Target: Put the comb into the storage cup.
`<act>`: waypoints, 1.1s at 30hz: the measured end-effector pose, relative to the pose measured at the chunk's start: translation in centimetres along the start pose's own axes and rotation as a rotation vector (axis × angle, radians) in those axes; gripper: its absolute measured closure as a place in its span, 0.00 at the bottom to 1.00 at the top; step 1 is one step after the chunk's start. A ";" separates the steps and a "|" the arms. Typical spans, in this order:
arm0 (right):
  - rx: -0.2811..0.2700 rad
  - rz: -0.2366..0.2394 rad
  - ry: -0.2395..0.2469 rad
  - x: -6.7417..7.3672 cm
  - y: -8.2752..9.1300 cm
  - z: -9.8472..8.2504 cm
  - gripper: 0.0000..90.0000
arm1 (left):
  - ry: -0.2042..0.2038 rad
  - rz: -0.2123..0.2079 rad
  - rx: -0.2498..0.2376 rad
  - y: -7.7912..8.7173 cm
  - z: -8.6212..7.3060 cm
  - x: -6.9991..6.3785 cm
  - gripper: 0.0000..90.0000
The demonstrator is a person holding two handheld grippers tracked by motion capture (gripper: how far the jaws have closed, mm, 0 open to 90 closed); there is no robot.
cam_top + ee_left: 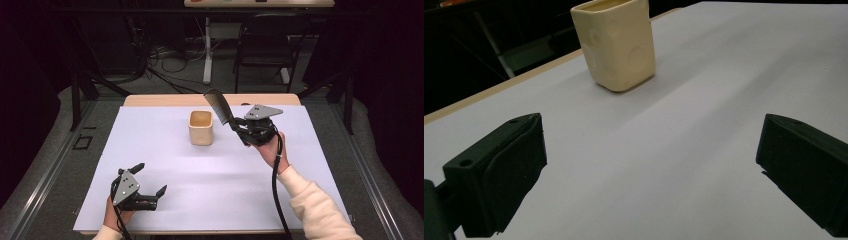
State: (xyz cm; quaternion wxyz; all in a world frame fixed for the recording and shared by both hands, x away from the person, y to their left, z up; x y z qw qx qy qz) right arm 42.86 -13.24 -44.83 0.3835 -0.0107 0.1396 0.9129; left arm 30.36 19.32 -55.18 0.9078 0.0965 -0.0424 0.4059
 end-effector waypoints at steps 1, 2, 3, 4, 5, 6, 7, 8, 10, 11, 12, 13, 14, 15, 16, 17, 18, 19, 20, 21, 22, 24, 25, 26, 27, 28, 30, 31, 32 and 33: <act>-0.002 -0.001 -0.003 0.0 -0.1 0.0 0.80 | 0.000 -0.002 0.001 0.0 0.0 0.0 0.00; -0.002 0.000 -0.001 0.0 -0.3 0.0 0.80 | 0.000 -0.002 0.001 0.0 0.0 0.0 0.00; 0.001 -0.001 -0.001 0.0 -0.4 -0.1 0.80 | 0.000 -0.002 0.000 0.0 0.0 0.0 0.00; 0.000 -0.003 -0.003 0.0 -0.6 -0.1 0.80 | 0.000 -0.003 0.001 0.0 0.0 0.0 0.00; 0.000 -0.003 -0.004 -0.1 -0.7 -0.2 0.80 | 0.001 -0.001 0.000 0.0 0.0 0.0 0.00; 0.000 -0.004 -0.006 -0.1 -0.9 -0.2 0.80 | 0.000 -0.001 0.000 0.0 0.0 0.0 0.00; -0.002 -0.004 -0.009 -0.1 -1.1 -0.2 0.80 | 0.000 -0.001 0.000 0.0 0.0 0.0 0.00; -0.003 -0.006 -0.011 -0.1 -1.2 -0.2 0.80 | 0.001 -0.003 0.000 0.0 0.0 0.0 0.00; -0.010 -0.005 -0.015 -0.2 -1.5 -0.2 0.80 | 0.001 -0.001 0.000 0.0 0.0 0.0 0.00; -0.014 -0.006 -0.017 -0.2 -1.6 -0.2 0.80 | 0.001 -0.002 0.000 0.0 0.0 0.0 0.00; -0.018 -0.006 -0.021 -0.1 -1.7 -0.2 0.80 | 0.001 -0.002 -0.001 0.0 0.0 0.0 0.00; -0.022 -0.006 -0.024 -0.1 -1.9 -0.2 0.80 | 0.001 -0.002 0.000 0.0 0.0 0.0 0.00; -0.027 -0.007 -0.026 -0.1 -2.0 -0.3 0.80 | 0.002 -0.002 0.000 0.0 0.0 0.0 0.00; -0.027 -0.007 -0.028 -0.1 -2.1 -0.3 0.80 | 0.002 -0.003 -0.001 0.0 0.0 0.0 0.00; -0.028 -0.007 -0.031 -0.1 -2.3 -0.3 0.80 | 0.001 -0.003 0.000 0.0 0.0 0.0 0.00; -0.030 -0.007 -0.032 -0.1 -2.4 -0.3 0.80 | 0.001 -0.003 0.001 0.0 0.0 0.0 0.00; -0.033 -0.008 -0.033 -0.1 -2.5 -0.3 0.80 | 0.002 -0.002 0.001 0.0 0.0 0.0 0.00; -0.036 -0.010 -0.035 -0.1 -2.7 -0.3 0.80 | 0.001 -0.002 0.001 0.0 0.0 0.0 0.00; -0.036 -0.009 -0.036 -0.1 -2.8 -0.3 0.80 | 0.002 -0.002 0.001 0.0 0.0 0.0 0.00; -0.038 -0.009 -0.039 -0.1 -2.9 -0.2 0.80 | 0.002 -0.001 0.000 0.0 0.0 0.0 0.00; -0.040 -0.011 -0.039 -0.1 -2.9 -0.2 0.80 | 0.002 -0.001 0.000 0.0 0.0 0.0 0.00; -0.040 -0.011 -0.040 -0.2 -3.1 -0.2 0.80 | 0.002 -0.001 0.000 0.0 0.0 0.0 0.00; -0.041 -0.012 -0.041 -0.2 -3.2 -0.2 0.80 | 0.001 -0.001 0.001 0.0 0.0 0.0 0.00; -0.039 -0.012 -0.041 -0.2 -3.3 -0.3 0.80 | 0.001 -0.002 0.001 0.0 0.0 0.0 0.00; -0.039 -0.014 -0.041 -0.2 -3.4 -0.3 0.80 | 0.002 -0.003 0.000 0.0 0.0 0.0 0.00; -0.038 -0.015 -0.041 -0.2 -3.5 -0.3 0.80 | 0.001 -0.002 0.001 0.0 0.0 0.0 0.00; -0.036 -0.016 -0.040 -0.3 -3.6 -0.3 0.80 | 0.003 -0.002 0.001 0.0 0.0 0.0 0.00; -0.035 -0.016 -0.042 -0.3 -3.7 -0.3 0.80 | 0.004 -0.003 0.002 0.0 0.0 0.0 0.00; -0.035 -0.017 -0.041 -0.4 -3.7 -0.3 0.80 | 0.003 -0.002 0.003 0.0 0.0 0.0 0.00; -0.033 -0.017 -0.041 -0.4 -3.8 -0.3 0.80 | 0.004 -0.001 0.004 0.0 0.0 0.0 0.00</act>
Point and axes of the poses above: each handheld gripper's, and its own axes: y roughly backward along the jaws, z roughly out of its top, x roughly to its left, the point moved 5 cm from there along -y, roughly forward along the jaws, and after that the axes turned 12 degrees about -x, right-handed, at the moved point
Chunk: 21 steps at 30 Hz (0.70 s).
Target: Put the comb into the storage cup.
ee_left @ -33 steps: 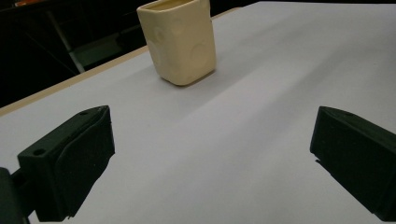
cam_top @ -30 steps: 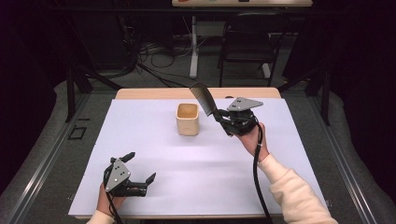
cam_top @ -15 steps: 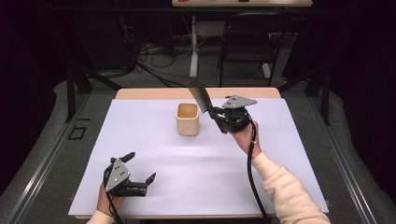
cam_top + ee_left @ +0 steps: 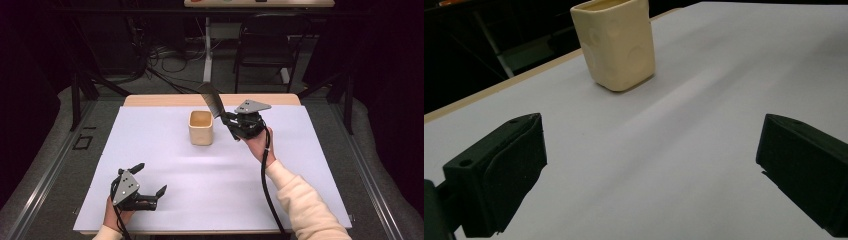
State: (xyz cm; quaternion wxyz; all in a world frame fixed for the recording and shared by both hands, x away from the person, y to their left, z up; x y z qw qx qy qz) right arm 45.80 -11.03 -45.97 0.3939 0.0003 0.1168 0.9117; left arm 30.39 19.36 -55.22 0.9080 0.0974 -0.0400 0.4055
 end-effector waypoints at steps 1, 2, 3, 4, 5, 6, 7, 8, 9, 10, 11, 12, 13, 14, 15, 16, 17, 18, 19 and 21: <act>0.001 -0.001 0.002 0.0 -0.1 0.0 0.80 | 0.000 0.000 -0.001 0.0 0.0 0.0 0.00; 0.002 -0.002 0.001 0.0 -0.2 0.0 0.80 | -0.001 -0.001 0.001 0.0 0.0 0.0 0.00; 0.003 -0.002 0.004 -0.1 -0.3 0.0 0.80 | -0.001 -0.001 0.000 0.0 0.0 0.0 0.00; 0.004 -0.003 0.006 -0.1 -0.3 0.0 0.80 | -0.001 -0.001 0.000 0.0 0.0 0.0 0.00; 0.006 -0.004 0.004 -0.1 -0.4 0.0 0.80 | -0.001 -0.001 0.000 0.0 0.0 0.0 0.00; 0.006 -0.003 0.005 -0.1 -0.6 0.0 0.80 | -0.001 -0.001 0.000 0.0 0.0 0.0 0.00; 0.007 -0.005 0.004 -0.1 -0.7 0.1 0.80 | 0.000 -0.001 0.000 0.0 0.0 0.0 0.00; 0.008 -0.005 0.006 -0.2 -0.8 0.1 0.80 | -0.001 -0.001 0.000 0.0 0.0 0.0 0.00; 0.008 -0.005 0.005 -0.2 -0.9 0.1 0.80 | -0.001 -0.001 -0.001 0.0 0.0 0.0 0.00; 0.009 -0.007 0.005 -0.2 -1.0 0.1 0.80 | -0.001 -0.001 -0.001 0.0 0.0 0.0 0.00; 0.010 -0.007 0.006 -0.2 -1.1 0.2 0.80 | -0.001 -0.001 0.000 0.0 0.0 0.0 0.00; 0.011 -0.007 0.002 -0.2 -1.3 0.2 0.80 | -0.001 -0.001 0.000 0.0 0.0 0.0 0.00; 0.013 -0.007 0.005 -0.3 -1.4 0.2 0.80 | -0.001 -0.001 0.000 0.0 0.0 0.0 0.00; 0.015 -0.008 0.005 -0.2 -1.5 0.2 0.80 | 0.000 -0.001 -0.002 0.0 0.0 0.0 0.00; 0.014 -0.008 0.002 -0.2 -1.6 0.2 0.80 | -0.001 0.000 0.000 0.0 0.0 0.0 0.00; 0.014 -0.009 0.000 -0.2 -1.7 0.1 0.80 | -0.001 -0.001 0.001 0.0 0.0 0.0 0.00; 0.014 -0.008 0.000 -0.2 -1.8 0.1 0.80 | 0.000 -0.001 0.000 0.0 0.0 0.0 0.00; 0.016 -0.009 -0.002 -0.2 -1.9 0.1 0.80 | -0.001 -0.001 0.000 0.0 0.0 0.0 0.00; 0.015 -0.007 -0.004 -0.2 -2.0 0.1 0.80 | -0.001 -0.001 0.000 0.0 0.0 0.0 0.00; 0.019 -0.008 -0.004 -0.3 -2.2 0.1 0.80 | 0.001 -0.001 -0.002 0.0 0.0 0.0 0.00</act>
Point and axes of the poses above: each handheld gripper's, and its own axes: y roughly backward along the jaws, z roughly out of its top, x roughly to its left, the point moved 5 cm from there along -y, roughly forward along the jaws, and after that the axes turned 12 degrees about -x, right-handed, at the moved point
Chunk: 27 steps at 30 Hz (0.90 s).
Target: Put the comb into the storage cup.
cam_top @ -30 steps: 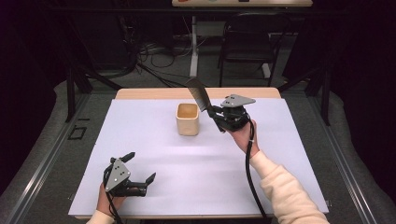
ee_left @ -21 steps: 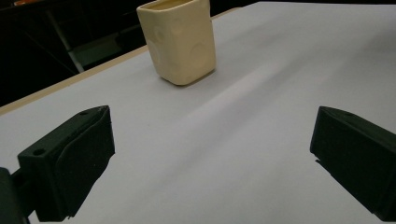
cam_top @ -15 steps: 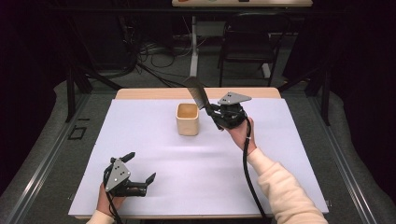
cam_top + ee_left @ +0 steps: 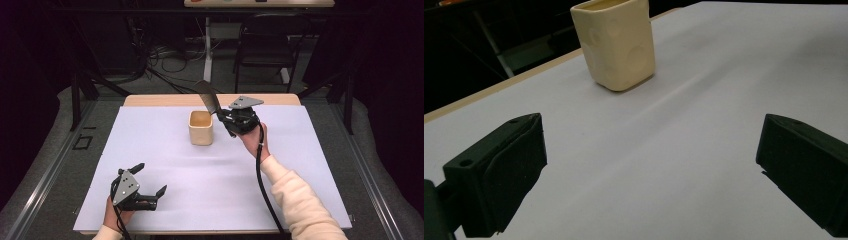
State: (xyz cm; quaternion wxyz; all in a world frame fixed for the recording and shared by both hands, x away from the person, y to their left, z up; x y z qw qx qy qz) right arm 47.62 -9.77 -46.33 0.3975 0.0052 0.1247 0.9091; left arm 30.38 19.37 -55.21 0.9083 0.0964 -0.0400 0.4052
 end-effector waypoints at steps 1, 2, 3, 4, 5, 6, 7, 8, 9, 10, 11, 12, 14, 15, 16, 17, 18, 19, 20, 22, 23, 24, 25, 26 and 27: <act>0.000 0.000 -0.004 0.0 -0.1 0.0 0.80 | -0.001 0.000 0.001 0.0 0.0 0.0 0.00; -0.001 0.000 -0.005 -0.1 -0.2 0.0 0.80 | 0.000 -0.001 0.001 0.0 0.0 0.0 0.00; -0.001 -0.001 -0.006 -0.1 -0.3 0.1 0.80 | 0.000 0.000 0.000 0.0 0.0 0.0 0.00; -0.003 0.000 -0.009 -0.1 -0.4 0.1 0.80 | 0.001 0.000 0.000 0.0 0.0 0.0 0.00; -0.003 -0.002 -0.009 -0.1 -0.5 0.1 0.80 | 0.001 0.000 0.000 0.0 0.0 0.0 0.00; -0.002 -0.002 -0.009 -0.2 -0.6 0.1 0.80 | 0.001 -0.001 -0.001 0.0 0.0 0.0 0.00; -0.003 -0.001 -0.009 -0.2 -0.7 0.2 0.80 | 0.001 0.000 -0.001 0.0 0.0 0.0 0.00; -0.001 -0.002 -0.008 -0.2 -0.8 0.2 0.80 | 0.000 0.001 -0.002 0.0 0.0 0.0 0.00; 0.000 -0.002 -0.005 -0.2 -0.9 0.3 0.80 | 0.001 0.001 -0.003 0.0 0.0 0.0 0.00; -0.001 -0.002 -0.007 -0.2 -1.0 0.4 0.80 | 0.002 0.000 -0.002 0.0 0.0 0.0 0.00; -0.002 -0.001 -0.006 -0.2 -1.0 0.5 0.80 | 0.002 0.001 -0.001 0.0 0.0 0.0 0.00; -0.004 -0.002 -0.006 -0.2 -1.1 0.6 0.80 | 0.002 0.000 -0.001 0.0 0.0 0.0 0.00; -0.002 -0.001 -0.004 -0.2 -1.3 0.7 0.80 | 0.002 0.002 -0.003 0.0 0.0 0.0 0.00; -0.001 -0.002 -0.002 -0.2 -1.4 0.8 0.80 | 0.004 0.002 -0.004 0.0 0.0 0.0 0.00; -0.002 0.000 0.000 -0.2 -1.6 0.9 0.80 | 0.003 0.003 -0.004 0.0 0.0 0.0 0.00; -0.005 0.001 -0.002 -0.1 -1.7 1.0 0.80 | 0.003 0.003 -0.004 0.0 0.0 0.0 0.00; -0.002 0.000 0.001 -0.1 -1.8 1.1 0.80 | 0.003 0.003 -0.004 0.0 0.0 0.1 0.00; -0.004 0.001 0.002 -0.1 -1.9 1.2 0.80 | 0.003 0.003 -0.005 0.0 0.0 0.1 0.00; -0.002 0.002 0.002 -0.1 -2.0 1.2 0.80 | 0.004 0.004 -0.005 0.0 0.0 0.0 0.00; 0.002 0.004 0.002 -0.1 -2.2 1.3 0.80 | 0.004 0.004 -0.005 0.0 0.0 0.0 0.00; 0.003 0.005 0.002 -0.1 -2.2 1.4 0.80 | 0.004 0.004 -0.005 0.0 0.0 0.0 0.00; 0.003 0.004 0.002 -0.1 -2.3 1.4 0.80 | 0.004 0.003 -0.005 0.0 0.0 0.0 0.00; 0.007 0.004 0.005 -0.1 -2.3 1.5 0.80 | 0.005 0.004 -0.005 0.0 0.0 0.0 0.00; 0.004 0.003 0.007 -0.1 -2.4 1.5 0.80 | 0.005 0.004 -0.005 0.0 0.0 0.1 0.00; 0.005 0.004 0.008 -0.2 -2.4 1.6 0.80 | 0.004 0.003 -0.004 0.0 0.0 0.1 0.00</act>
Point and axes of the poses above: each handheld gripper's, and its own axes: y roughly backward along the jaws, z roughly out of its top, x roughly to its left, the point moved 5 cm from there along -y, roughly forward along the jaws, and after that the axes turned 12 degrees about -x, right-handed, at the moved point
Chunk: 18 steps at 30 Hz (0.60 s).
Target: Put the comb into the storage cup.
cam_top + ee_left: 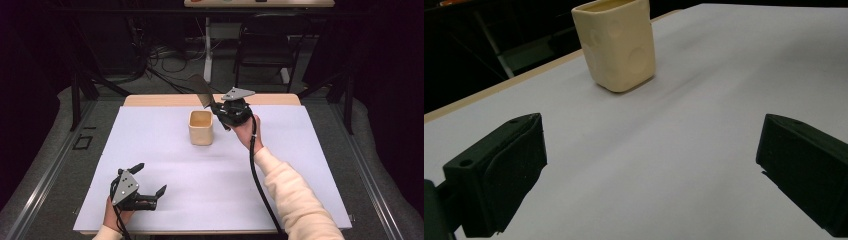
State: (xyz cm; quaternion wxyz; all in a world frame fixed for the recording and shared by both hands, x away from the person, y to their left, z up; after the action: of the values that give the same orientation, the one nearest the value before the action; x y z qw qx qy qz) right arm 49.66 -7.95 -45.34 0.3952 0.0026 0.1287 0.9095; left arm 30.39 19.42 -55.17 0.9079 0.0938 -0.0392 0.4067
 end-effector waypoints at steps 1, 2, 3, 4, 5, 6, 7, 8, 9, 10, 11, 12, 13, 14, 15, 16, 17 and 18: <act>0.000 -0.001 0.001 0.0 -0.1 0.1 0.80 | 0.000 0.000 0.000 0.0 0.0 0.0 0.00; 0.001 -0.001 0.000 0.0 -0.1 0.1 0.80 | 0.001 0.000 -0.001 0.0 0.0 0.0 0.00; -0.001 -0.001 -0.001 -0.1 -0.2 0.2 0.80 | 0.001 0.000 0.000 0.0 0.0 0.0 0.00; -0.003 -0.004 0.000 -0.1 -0.2 0.2 0.80 | 0.000 0.001 0.000 0.0 0.0 0.0 0.00; -0.003 -0.003 0.001 -0.1 -0.3 0.3 0.80 | 0.000 0.001 0.000 0.0 0.0 0.0 0.00; 0.000 -0.002 0.000 -0.2 -0.3 0.3 0.80 | 0.001 0.001 -0.001 0.0 0.0 0.0 0.00; -0.001 -0.002 0.003 -0.2 -0.4 0.3 0.80 | 0.002 0.000 -0.001 0.0 0.0 0.0 0.00; 0.000 -0.002 0.004 -0.2 -0.5 0.4 0.80 | 0.001 -0.001 -0.001 0.0 0.0 0.0 0.00; 0.001 -0.002 0.004 -0.2 -0.6 0.4 0.80 | 0.002 0.000 -0.002 0.0 0.0 0.0 0.00; 0.002 -0.002 0.001 -0.3 -0.7 0.5 0.80 | 0.002 0.000 -0.002 0.0 0.0 0.0 0.00; 0.000 -0.003 0.001 -0.3 -0.8 0.6 0.80 | 0.002 0.001 -0.002 0.0 0.0 0.0 0.00; -0.002 -0.004 0.000 -0.3 -0.8 0.6 0.80 | 0.002 0.001 -0.002 0.0 0.0 0.0 0.00; -0.001 -0.004 -0.003 -0.4 -0.9 0.7 0.80 | 0.002 0.001 -0.002 0.0 0.0 0.0 0.00; 0.000 -0.004 0.000 -0.4 -1.0 0.8 0.80 | 0.001 0.001 -0.002 0.0 0.0 0.0 0.00; -0.003 -0.005 0.000 -0.4 -1.1 0.9 0.80 | 0.002 0.001 -0.002 0.0 0.0 0.0 0.00; -0.004 -0.003 -0.003 -0.3 -1.1 0.9 0.80 | 0.002 0.001 -0.002 0.0 0.0 0.0 0.00; -0.005 -0.001 -0.001 -0.3 -1.2 1.0 0.80 | 0.002 0.001 -0.002 0.0 0.0 0.0 0.00; -0.006 -0.001 0.002 -0.3 -1.2 1.1 0.80 | 0.002 0.001 -0.002 0.0 0.0 0.0 0.00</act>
State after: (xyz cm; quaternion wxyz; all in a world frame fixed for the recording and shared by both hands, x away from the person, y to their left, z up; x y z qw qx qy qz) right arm 50.83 -7.06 -44.51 0.3956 0.0003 0.1264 0.9097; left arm 30.37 19.43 -55.14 0.9079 0.0923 -0.0386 0.4071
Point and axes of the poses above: each handheld gripper's, and its own axes: y roughly backward along the jaws, z roughly out of its top, x roughly to its left, the point moved 5 cm from there along -y, roughly forward along the jaws, and after that the axes turned 12 degrees about -x, right-handed, at the moved point
